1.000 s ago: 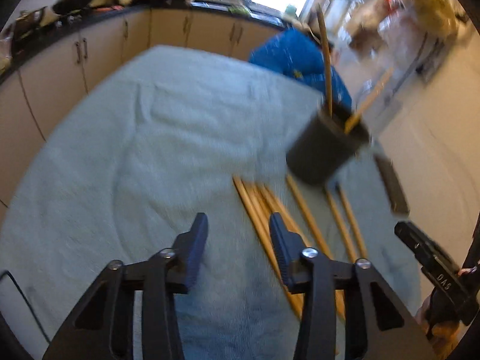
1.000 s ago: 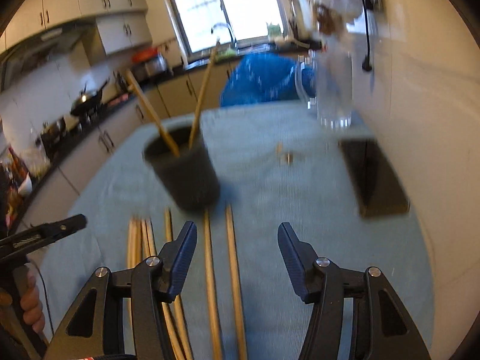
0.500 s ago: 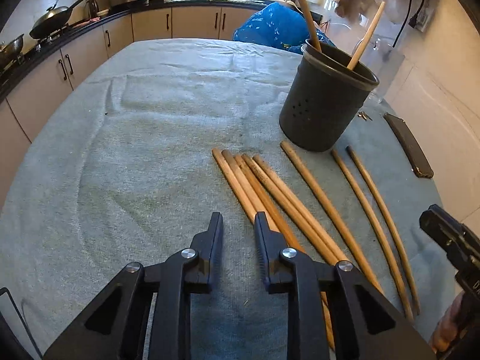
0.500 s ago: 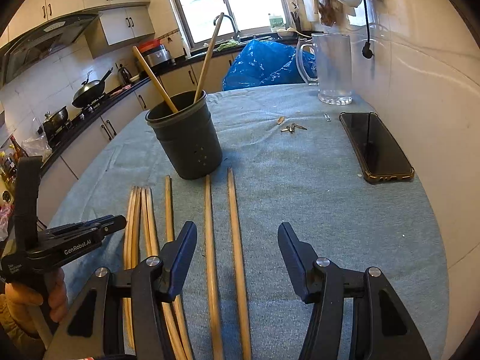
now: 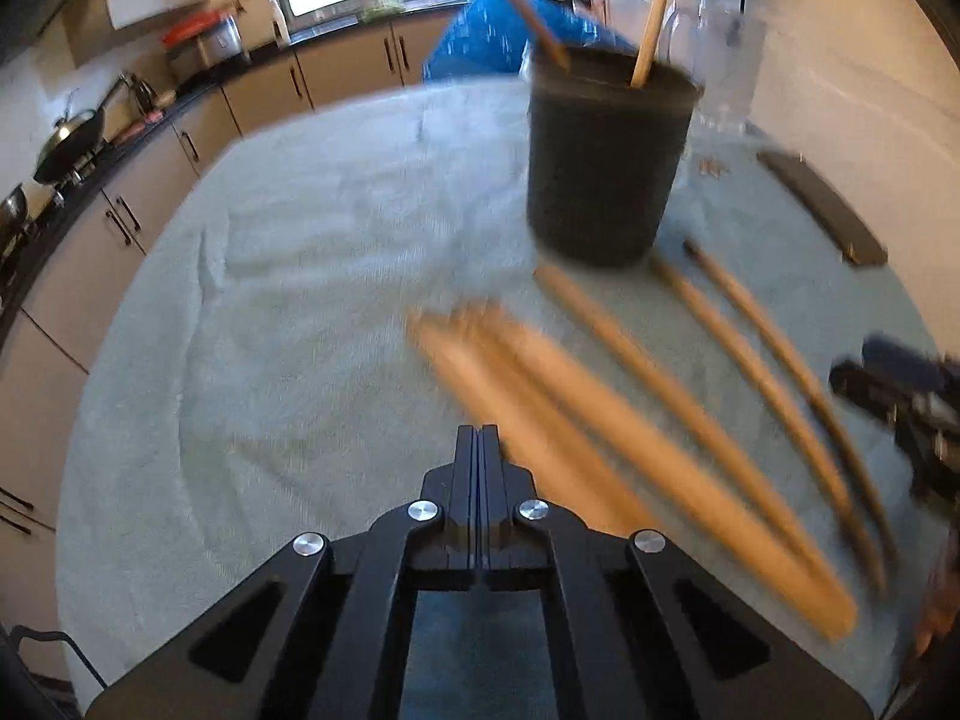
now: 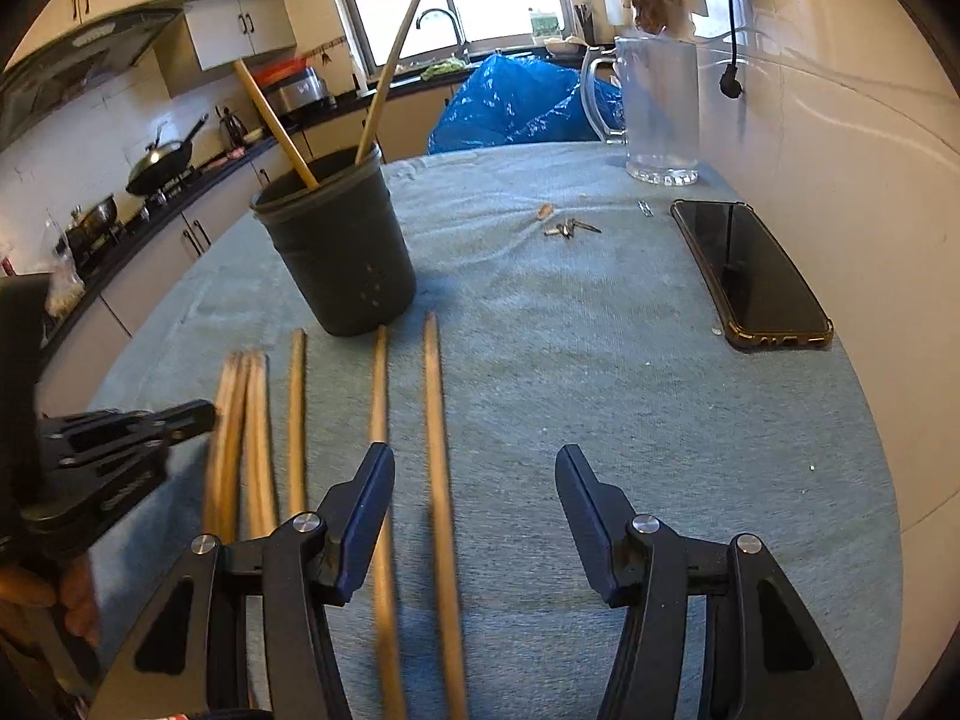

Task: Organize utensils
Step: 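Bring both open tools back over the remaining chopsticks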

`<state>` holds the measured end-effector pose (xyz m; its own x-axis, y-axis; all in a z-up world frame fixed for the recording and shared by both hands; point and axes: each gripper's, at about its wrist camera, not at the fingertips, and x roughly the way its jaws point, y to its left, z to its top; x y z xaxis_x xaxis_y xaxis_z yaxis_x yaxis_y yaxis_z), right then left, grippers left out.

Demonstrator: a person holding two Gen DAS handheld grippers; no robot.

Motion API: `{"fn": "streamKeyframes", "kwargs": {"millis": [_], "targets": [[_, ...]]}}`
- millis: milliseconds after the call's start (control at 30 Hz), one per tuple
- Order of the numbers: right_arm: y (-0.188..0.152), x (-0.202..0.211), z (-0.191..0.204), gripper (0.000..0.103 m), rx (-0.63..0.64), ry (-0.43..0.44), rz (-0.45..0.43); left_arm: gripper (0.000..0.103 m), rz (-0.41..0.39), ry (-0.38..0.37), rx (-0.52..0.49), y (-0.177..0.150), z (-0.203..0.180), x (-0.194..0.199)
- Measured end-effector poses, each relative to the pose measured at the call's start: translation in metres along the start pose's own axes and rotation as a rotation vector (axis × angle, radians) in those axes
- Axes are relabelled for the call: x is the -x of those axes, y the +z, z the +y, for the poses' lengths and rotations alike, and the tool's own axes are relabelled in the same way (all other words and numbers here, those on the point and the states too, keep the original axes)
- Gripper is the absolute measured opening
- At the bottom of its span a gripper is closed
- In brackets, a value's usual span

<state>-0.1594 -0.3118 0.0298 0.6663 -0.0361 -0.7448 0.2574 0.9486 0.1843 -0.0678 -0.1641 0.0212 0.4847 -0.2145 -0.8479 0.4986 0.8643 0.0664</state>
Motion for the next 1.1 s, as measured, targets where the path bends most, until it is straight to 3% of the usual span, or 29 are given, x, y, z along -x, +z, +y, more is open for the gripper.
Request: {"fn": "streamKeyframes", "kwargs": {"millis": [167,300,400,467,600,767,933,1100], "targets": [[0.004,-0.015,0.013,0.056,0.085,-0.032,0.045,0.0,-0.008,-0.011,0.003,-0.016,0.027,0.011],[0.012,-0.034,0.023,0.045,0.149,-0.07,0.082,0.0,-0.044,-0.096,0.069,-0.015,0.042,0.026],[0.018,-0.04,0.026,0.045,0.153,-0.089,0.08,0.001,-0.039,-0.128,0.091,-0.01,0.034,0.024],[0.02,-0.042,0.024,0.045,0.131,-0.088,0.087,0.01,-0.019,-0.155,0.101,-0.006,0.027,0.016],[0.018,-0.039,0.022,0.045,0.13,-0.095,0.084,0.011,0.005,-0.182,0.145,-0.001,0.015,0.005],[0.016,-0.038,0.021,0.045,0.132,-0.094,0.081,0.01,0.007,-0.121,0.129,0.008,0.002,0.0],[0.015,-0.038,0.019,0.045,0.133,-0.085,0.068,0.013,0.002,-0.209,0.207,0.009,0.011,0.008],[0.013,-0.037,0.022,0.045,0.133,-0.088,0.057,0.015,-0.008,-0.146,0.121,0.013,-0.011,0.0]]}}
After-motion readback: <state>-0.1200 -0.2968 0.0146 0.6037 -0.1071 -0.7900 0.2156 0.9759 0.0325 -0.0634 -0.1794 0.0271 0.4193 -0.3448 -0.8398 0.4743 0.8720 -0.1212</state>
